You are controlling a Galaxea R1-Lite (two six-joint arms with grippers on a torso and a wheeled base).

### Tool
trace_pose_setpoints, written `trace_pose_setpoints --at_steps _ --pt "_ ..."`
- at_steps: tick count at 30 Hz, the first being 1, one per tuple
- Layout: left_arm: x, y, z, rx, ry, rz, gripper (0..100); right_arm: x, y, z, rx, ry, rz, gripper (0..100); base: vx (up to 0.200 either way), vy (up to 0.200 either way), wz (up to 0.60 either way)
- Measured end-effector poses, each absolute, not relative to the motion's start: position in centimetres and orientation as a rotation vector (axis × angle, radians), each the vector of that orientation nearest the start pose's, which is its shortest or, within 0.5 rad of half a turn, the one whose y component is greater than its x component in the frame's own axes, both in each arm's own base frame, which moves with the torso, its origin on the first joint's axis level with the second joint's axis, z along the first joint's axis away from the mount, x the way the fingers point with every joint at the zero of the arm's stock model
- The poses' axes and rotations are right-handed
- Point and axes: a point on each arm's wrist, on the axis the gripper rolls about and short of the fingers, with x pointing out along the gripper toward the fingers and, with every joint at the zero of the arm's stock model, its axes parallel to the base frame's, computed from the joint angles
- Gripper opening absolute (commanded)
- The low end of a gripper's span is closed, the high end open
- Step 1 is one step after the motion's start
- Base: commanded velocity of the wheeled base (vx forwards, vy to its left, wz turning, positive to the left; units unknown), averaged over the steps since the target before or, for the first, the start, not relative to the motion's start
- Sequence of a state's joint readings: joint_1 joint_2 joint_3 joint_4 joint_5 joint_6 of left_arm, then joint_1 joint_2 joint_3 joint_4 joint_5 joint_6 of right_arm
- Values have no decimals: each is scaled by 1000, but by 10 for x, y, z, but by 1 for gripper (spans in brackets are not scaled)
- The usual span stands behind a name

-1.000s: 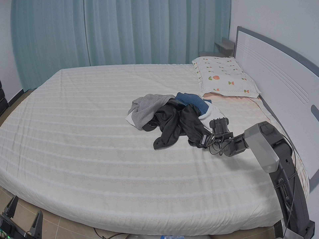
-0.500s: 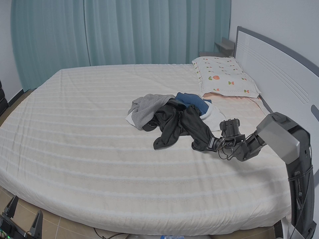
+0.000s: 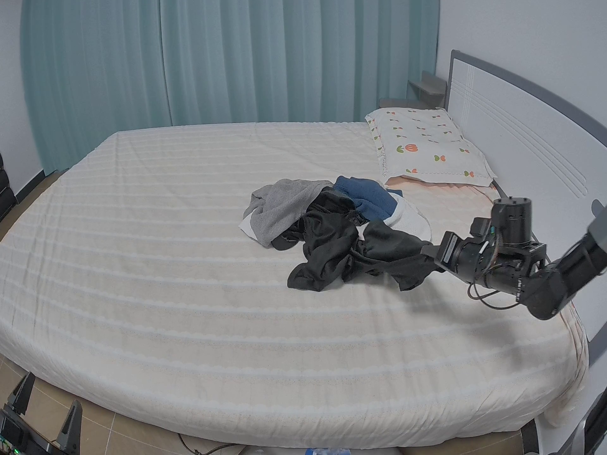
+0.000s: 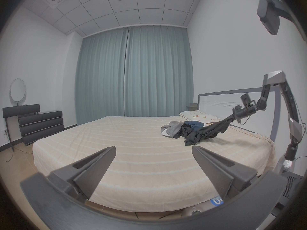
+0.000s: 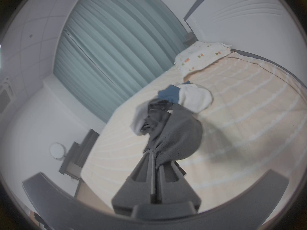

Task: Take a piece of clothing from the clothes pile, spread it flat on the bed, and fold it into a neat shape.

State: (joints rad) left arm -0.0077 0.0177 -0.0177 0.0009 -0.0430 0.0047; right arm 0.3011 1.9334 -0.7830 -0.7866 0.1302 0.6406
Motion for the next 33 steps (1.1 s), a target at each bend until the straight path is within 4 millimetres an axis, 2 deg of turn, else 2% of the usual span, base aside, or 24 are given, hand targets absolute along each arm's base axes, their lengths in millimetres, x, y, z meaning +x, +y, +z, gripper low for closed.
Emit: trace_pose_setpoints --at_steps 4,7,12,16,19,23,27,33 --pt "-23 -1 81 23 -4 -52 100 292 102 150 639 420 369 0 0 0 0" --pt "-23 -1 85 13 -23 -53 100 272 102 169 656 377 416 0 0 0 0" --pt "-27 -1 120 -21 -90 -87 100 248 105 190 673 321 485 0 0 0 0" --pt "-16 -3 145 -6 -50 -158 100 235 108 203 681 285 531 0 0 0 0" --pt "2 -4 158 3 20 -208 100 227 110 211 685 263 559 0 0 0 0" --pt "30 -6 165 3 141 -271 100 220 111 218 690 242 585 0 0 0 0" --pt "61 -11 164 0 278 -336 100 216 112 224 694 223 605 0 0 0 0" --pt "116 -27 151 4 451 -433 100 213 114 231 697 205 624 0 0 0 0"
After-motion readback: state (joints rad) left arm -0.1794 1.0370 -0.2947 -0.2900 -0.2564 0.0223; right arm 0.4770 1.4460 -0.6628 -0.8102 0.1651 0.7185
